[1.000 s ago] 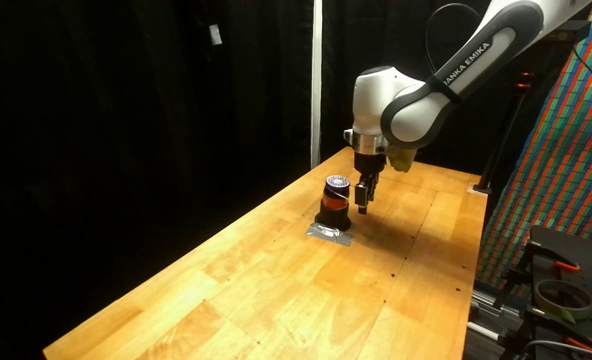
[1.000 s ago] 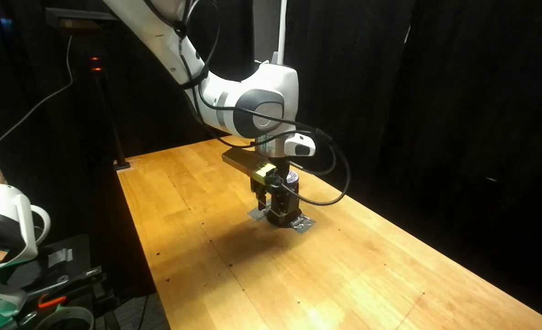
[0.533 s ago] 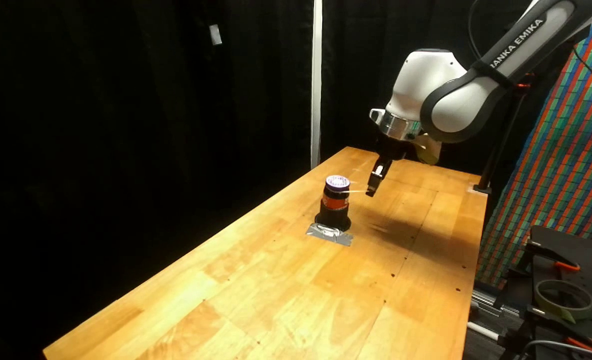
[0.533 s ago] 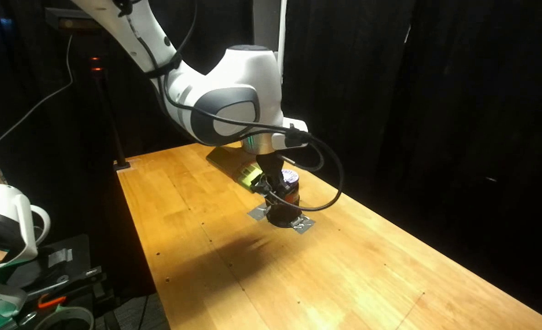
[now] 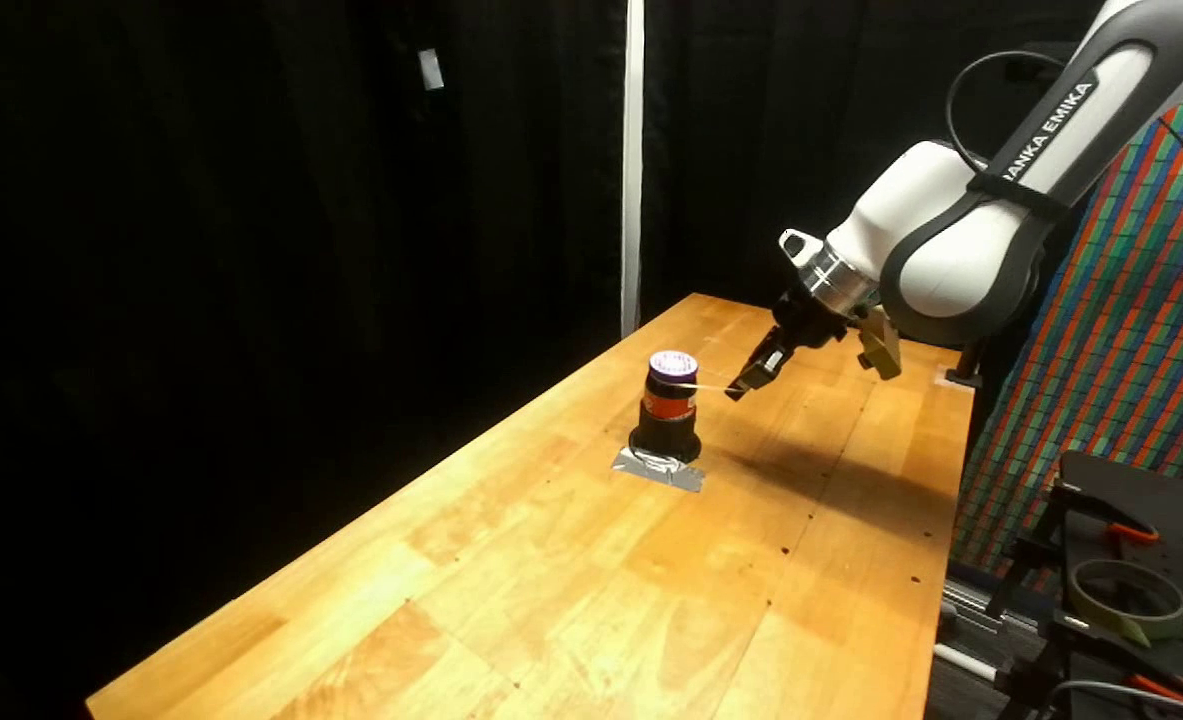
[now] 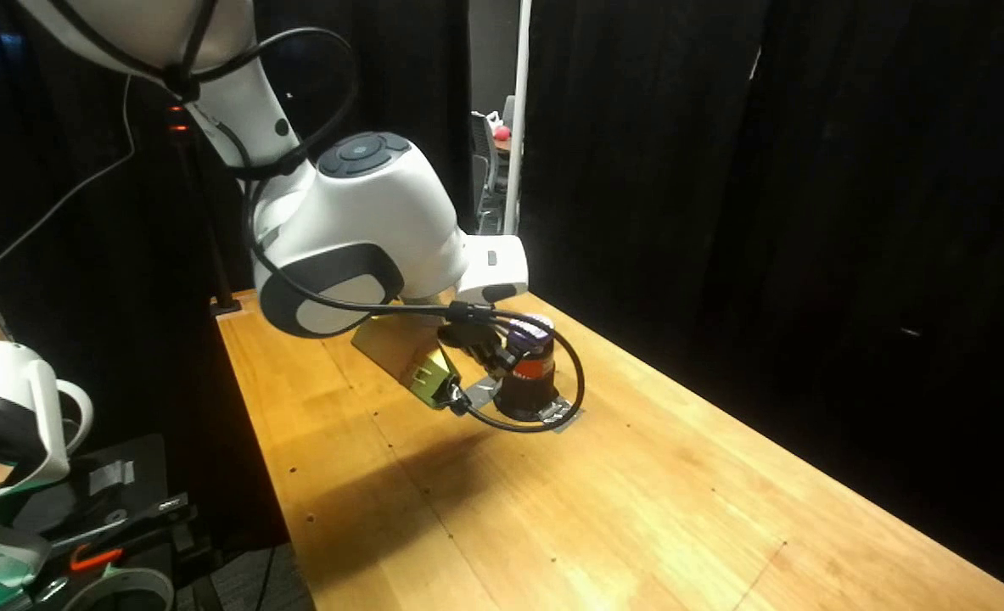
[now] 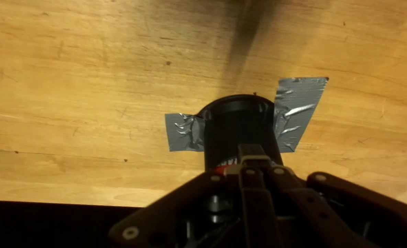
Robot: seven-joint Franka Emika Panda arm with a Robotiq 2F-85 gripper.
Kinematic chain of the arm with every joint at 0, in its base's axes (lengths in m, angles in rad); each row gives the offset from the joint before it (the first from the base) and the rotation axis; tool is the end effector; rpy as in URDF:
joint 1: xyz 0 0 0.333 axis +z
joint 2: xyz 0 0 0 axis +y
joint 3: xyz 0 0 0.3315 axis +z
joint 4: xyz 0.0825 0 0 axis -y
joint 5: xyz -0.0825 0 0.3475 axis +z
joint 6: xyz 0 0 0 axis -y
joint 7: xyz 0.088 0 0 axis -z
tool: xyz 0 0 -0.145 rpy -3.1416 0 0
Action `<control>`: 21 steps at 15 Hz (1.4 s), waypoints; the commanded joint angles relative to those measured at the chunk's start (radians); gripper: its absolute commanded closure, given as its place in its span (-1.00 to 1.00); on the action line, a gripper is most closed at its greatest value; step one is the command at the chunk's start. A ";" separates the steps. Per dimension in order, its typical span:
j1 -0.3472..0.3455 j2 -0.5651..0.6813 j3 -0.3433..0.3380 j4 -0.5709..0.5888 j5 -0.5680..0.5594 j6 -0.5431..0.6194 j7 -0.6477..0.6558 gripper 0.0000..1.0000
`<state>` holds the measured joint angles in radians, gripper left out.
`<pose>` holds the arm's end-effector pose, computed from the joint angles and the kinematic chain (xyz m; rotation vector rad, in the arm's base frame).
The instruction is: Put the rubber band around the brown cup
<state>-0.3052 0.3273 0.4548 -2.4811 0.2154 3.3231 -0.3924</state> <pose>0.5219 0.0549 0.2490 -2.9198 -0.3799 -0.8190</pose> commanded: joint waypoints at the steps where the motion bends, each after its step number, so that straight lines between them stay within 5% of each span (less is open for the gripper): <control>1: -0.249 0.094 0.241 -0.041 -0.115 0.183 0.007 1.00; 4: -0.343 0.159 0.284 -0.089 -0.248 0.348 -0.013 1.00; 8: -0.380 0.229 0.246 -0.130 -0.376 0.503 -0.041 1.00; 9: -0.262 0.198 0.084 -0.127 -0.528 0.550 0.110 1.00; 15: -0.009 0.230 -0.224 -0.108 -0.693 0.831 0.222 1.00; 20: 0.128 0.246 -0.331 -0.095 -0.668 0.960 0.255 1.00; 21: 0.025 0.230 -0.223 -0.077 -0.662 0.897 0.220 1.00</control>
<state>-0.2201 0.5600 0.1605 -2.5861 -0.4534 4.2171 -0.1610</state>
